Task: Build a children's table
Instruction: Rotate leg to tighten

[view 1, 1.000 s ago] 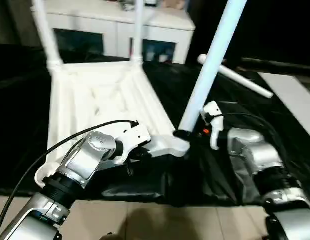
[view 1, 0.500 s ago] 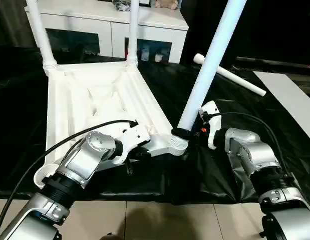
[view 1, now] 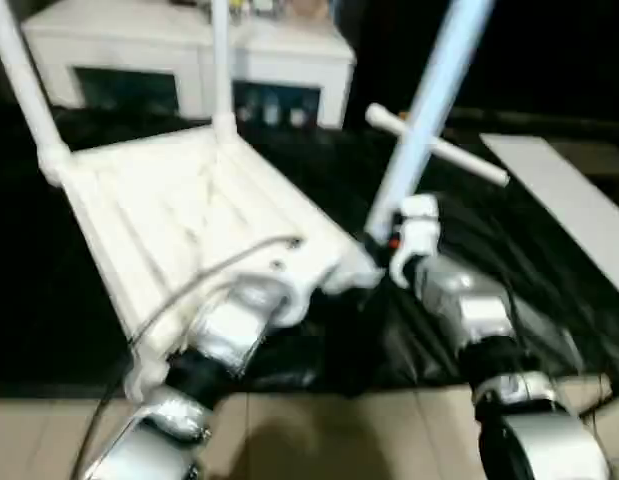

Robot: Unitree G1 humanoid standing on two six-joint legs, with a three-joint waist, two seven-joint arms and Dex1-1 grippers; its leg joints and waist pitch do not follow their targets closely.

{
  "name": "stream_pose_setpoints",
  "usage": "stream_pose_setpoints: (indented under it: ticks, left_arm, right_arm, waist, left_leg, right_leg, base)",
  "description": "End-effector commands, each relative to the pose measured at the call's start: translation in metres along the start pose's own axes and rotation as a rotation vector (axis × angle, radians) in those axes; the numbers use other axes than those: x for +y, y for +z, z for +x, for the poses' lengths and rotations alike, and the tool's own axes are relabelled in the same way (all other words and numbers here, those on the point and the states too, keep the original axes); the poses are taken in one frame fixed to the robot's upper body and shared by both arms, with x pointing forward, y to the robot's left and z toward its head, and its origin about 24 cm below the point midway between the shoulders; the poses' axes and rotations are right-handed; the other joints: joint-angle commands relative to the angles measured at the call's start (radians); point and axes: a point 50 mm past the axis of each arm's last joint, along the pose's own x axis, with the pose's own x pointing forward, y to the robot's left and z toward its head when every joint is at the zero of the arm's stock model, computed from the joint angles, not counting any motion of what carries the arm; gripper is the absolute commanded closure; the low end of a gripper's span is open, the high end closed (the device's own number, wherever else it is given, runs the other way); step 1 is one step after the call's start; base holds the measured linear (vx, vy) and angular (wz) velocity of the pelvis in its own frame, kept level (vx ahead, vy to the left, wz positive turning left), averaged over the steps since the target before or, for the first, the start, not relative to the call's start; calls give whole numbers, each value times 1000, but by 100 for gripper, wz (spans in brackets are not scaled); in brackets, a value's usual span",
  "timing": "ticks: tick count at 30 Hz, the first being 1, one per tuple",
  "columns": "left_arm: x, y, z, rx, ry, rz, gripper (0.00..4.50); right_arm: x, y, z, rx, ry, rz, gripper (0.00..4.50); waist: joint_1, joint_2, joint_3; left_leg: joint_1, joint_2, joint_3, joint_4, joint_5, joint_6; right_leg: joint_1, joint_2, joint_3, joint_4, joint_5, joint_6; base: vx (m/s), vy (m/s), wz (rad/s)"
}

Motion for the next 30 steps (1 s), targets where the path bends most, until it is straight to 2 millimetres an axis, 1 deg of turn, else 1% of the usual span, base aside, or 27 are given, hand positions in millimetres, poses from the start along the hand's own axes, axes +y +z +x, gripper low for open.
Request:
stream_pose_setpoints:
  ticks: [1, 2, 3, 4, 5, 6, 7, 8, 9, 10, 11, 12, 14, 15, 16, 18, 20, 24, 25, 27, 28, 30]
  left_arm:
    - [-39, 62, 4, -230, -114, 17, 450]
    - [-44, 65, 4, -243, -121, 24, 450]
    - [-46, 67, 3, -249, -122, 29, 450]
    - [-47, 68, 3, -250, -119, 34, 450]
    - [-47, 69, 3, -256, -116, 29, 450]
    - [-46, 69, 3, -264, -114, 12, 450]
    - [-44, 69, 2, -271, -112, -1, 450]
    - [-43, 69, 1, -272, -112, -5, 450]
    - [-43, 69, 1, -272, -111, -8, 450]
    - [-42, 68, 1, -268, -106, -5, 450]
    - [-41, 67, 1, -265, -104, 1, 450]
    - [-39, 66, 1, -264, -97, 10, 450]
    - [-37, 64, 0, -262, -85, 19, 450]
    - [-37, 64, 0, -262, -85, 19, 450]
    - [-36, 64, -1, -263, -81, 18, 450]
    - [-35, 65, -1, -264, -80, 16, 450]
    - [-34, 65, -2, -268, -73, 12, 450]
    - [-32, 64, -2, -271, -68, 10, 450]
    - [-32, 64, -2, -271, -66, 11, 450]
    - [-30, 63, -3, -270, -64, 11, 450]
    - [-30, 63, -3, -269, -63, 11, 450]
    - [-29, 62, -3, -268, -62, 11, 450]
  right_arm:
    - [9, -83, -8, 329, -75, 153, 263]
    - [8, -82, -7, 327, -96, 153, 263]
    - [8, -81, -6, 325, -113, 151, 263]
    - [8, -81, -5, 323, -124, 150, 263]
    - [9, -81, -5, 322, -130, 157, 263]
    - [10, -81, -4, 323, -134, 172, 263]
    - [11, -81, -4, 326, -130, 195, 263]
    - [12, -81, -4, 327, -126, 201, 263]
    - [12, -81, -3, 329, -123, 204, 263]
    - [16, -81, -2, 338, -96, 202, 263]
    - [17, -80, -2, 338, -83, 193, 263]
    - [18, -79, -1, 334, -70, 171, 263]
    - [19, -77, 0, 327, -56, 144, 263]
    - [19, -77, 0, 327, -56, 144, 263]
    - [20, -75, 1, 317, -51, 125, 263]
    - [20, -74, 2, 308, -43, 110, 263]
    - [20, -69, 3, 276, -27, 89, 263]
    - [18, -64, 5, 230, -12, 81, 263]
    - [18, -62, 5, 217, -10, 83, 228]
    - [16, -57, 6, 192, -10, 89, 228]
    - [15, -53, 6, 172, -1, 86, 190]
    - [15, -50, 7, 159, 11, 75, 185]
  waist:
    - [-17, 16, -34]
    - [-34, 24, -48]
    - [-35, 33, -48]
    - [-46, 26, -41]
    - [-50, 22, -32]
    - [-50, 18, -32]
    - [-51, 18, -31]
    - [-48, 16, -36]
    - [-47, 14, -38]
    - [-44, 14, -36]
    - [-45, 11, -36]
    - [-44, 9, -35]
    - [-40, 7, -37]
    - [-40, 7, -37]
    - [-40, 3, -37]
    - [-38, 6, -38]
    - [-38, 2, -38]
    - [-38, 2, -37]
    - [-38, 2, -38]
    - [-37, 2, -39]
    - [-37, 2, -39]
    - [-37, 2, -41]
  left_leg:
    - [-7, 63, -31, -127, -101, -96]
    - [34, 81, -29, -154, -230, -97]
    - [42, 84, -25, -162, -253, -103]
    - [32, 77, -7, -173, -299, -80]
    - [21, 72, 0, -179, -385, -61]
    - [23, 68, 3, -178, -421, -59]
    - [27, 66, 2, -178, -478, -61]
    - [24, 64, 2, -182, -457, -57]
    - [21, 65, 3, -183, -429, -53]
    - [16, 67, 5, -186, -384, -48]
    - [16, 67, 8, -185, -373, -45]
    - [14, 66, 9, -185, -368, -43]
    - [15, 66, 13, -185, -331, -36]
    - [13, 66, 13, -185, -324, -35]
    - [11, 67, 15, -186, -315, -33]
    - [14, 68, 16, -187, -303, -31]
    - [13, 68, 18, -187, -291, -26]
    - [13, 69, 20, -189, -290, -20]
    - [11, 69, 20, -189, -281, -18]
    - [10, 70, 21, -188, -260, -13]
    - [10, 70, 23, -187, -248, -9]
    - [10, 70, 25, -185, -227, -2]
  right_leg:
    - [33, -70, 33, -146, -470, -114]
    - [0, -20, 36, -102, -148, -129]
    - [1, -23, 40, -98, -45, -153]
    - [5, -24, 51, -109, 10, -184]
    - [6, -31, 55, -128, -132, -172]
    - [1, -34, 57, -138, -207, -159]
    - [-6, -41, 61, -153, -324, -132]
    - [-1, -45, 63, -158, -337, -110]
    - [1, -45, 66, -158, -318, -106]
    - [-1, -45, 71, -157, -281, -106]
    - [-3, -42, 73, -156, -271, -110]
    - [-2, -43, 74, -157, -270, -112]
    - [-1, -44, 76, -156, -249, -117]
    - [1, -44, 77, -155, -244, -120]
    - [2, -44, 76, -155, -248, -119]
    - [1, -44, 77, -155, -242, -122]
    - [2, -43, 77, -155, -230, -127]
    - [1, -43, 78, -157, -246, -126]
    - [2, -42, 78, -155, -238, -128]
    - [3, -41, 78, -153, -207, -134]
    - [3, -40, 78, -150, -180, -141]
    - [6, -39, 78, -145, -143, -155]
  base:
    - [61, 94, -28]
    - [-36, 32, 23]
    - [-36, 32, 23]
    - [-30, -6, 18]
    - [0, 0, 0]
    - [0, 0, 0]
    - [0, 0, 0]
    - [0, 0, 0]
    - [0, 0, 0]
    - [0, 0, 0]
    - [0, 0, 0]
    - [0, 0, 0]
    - [0, 0, 0]
    - [0, 0, 0]
    - [0, 0, 0]
    - [0, 0, 0]
    - [0, 0, 0]
    - [0, 0, 0]
    - [0, 0, 0]
    - [0, 0, 0]
    - [0, 0, 0]
    - [0, 0, 0]
